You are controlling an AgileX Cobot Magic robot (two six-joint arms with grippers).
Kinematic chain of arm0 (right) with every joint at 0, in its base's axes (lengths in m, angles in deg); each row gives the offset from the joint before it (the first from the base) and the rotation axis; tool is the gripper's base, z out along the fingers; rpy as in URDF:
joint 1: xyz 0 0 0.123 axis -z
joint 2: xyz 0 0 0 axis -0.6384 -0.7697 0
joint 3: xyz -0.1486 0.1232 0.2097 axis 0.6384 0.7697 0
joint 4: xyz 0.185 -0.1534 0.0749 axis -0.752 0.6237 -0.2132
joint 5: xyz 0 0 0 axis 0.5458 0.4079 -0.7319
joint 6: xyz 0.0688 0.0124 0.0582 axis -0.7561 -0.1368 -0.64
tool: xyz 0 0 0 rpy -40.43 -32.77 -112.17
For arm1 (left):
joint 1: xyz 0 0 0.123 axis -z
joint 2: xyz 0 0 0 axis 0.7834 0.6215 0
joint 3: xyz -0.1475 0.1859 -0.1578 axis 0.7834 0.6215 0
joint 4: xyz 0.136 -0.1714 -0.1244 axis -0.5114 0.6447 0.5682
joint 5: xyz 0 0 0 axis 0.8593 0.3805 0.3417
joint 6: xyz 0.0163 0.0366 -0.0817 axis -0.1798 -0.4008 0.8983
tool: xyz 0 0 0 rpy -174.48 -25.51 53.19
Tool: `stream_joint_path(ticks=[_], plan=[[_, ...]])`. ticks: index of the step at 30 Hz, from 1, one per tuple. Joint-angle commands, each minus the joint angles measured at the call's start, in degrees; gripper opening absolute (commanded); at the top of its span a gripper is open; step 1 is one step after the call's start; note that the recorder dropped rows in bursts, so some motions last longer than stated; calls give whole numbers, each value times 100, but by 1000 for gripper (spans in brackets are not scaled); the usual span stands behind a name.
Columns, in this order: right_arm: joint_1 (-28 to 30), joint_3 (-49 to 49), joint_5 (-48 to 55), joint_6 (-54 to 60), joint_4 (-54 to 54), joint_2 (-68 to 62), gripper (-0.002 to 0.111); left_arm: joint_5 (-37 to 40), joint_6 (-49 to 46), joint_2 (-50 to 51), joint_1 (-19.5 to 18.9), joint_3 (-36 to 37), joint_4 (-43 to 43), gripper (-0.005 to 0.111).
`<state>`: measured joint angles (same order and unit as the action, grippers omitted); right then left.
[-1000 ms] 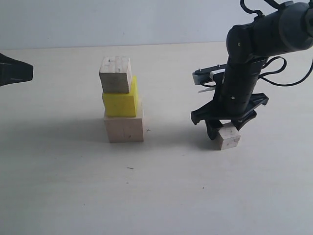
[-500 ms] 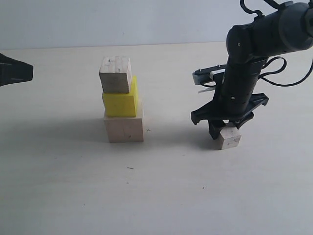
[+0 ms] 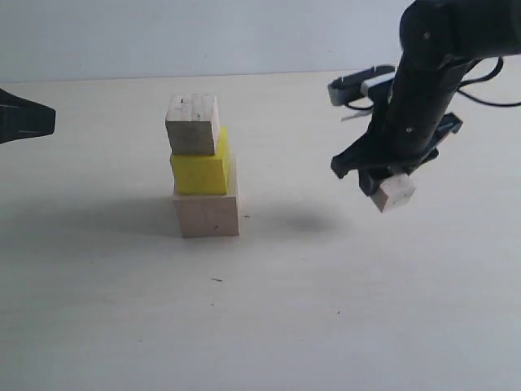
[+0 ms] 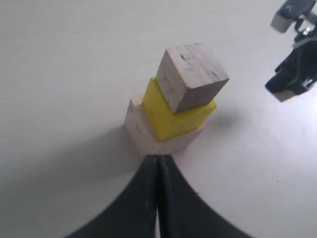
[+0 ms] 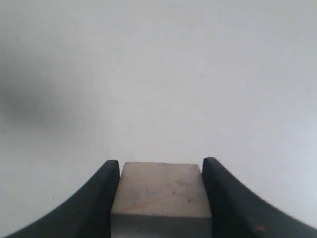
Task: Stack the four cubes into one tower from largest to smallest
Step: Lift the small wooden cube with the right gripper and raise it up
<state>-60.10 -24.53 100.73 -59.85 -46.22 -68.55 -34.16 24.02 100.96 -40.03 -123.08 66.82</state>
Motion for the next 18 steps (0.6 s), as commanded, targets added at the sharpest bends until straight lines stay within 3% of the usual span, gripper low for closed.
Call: stream_joint_path(ticks=[1,6,13,18], plan=[[520,-37,-532,1142,-230,787,0,105,-22,20,-19,3,32,0],[1191,282,-1152,3306,-2288,1248,0,207,-22,20,-19,3,32,0],[1570,1358,-842,8498,-6261,1618,0,228,-11,9,-19,3,32,0],[1570,1385,-1292,8653,-6369,1618,0,217,-32,9,-19,3,32,0]])
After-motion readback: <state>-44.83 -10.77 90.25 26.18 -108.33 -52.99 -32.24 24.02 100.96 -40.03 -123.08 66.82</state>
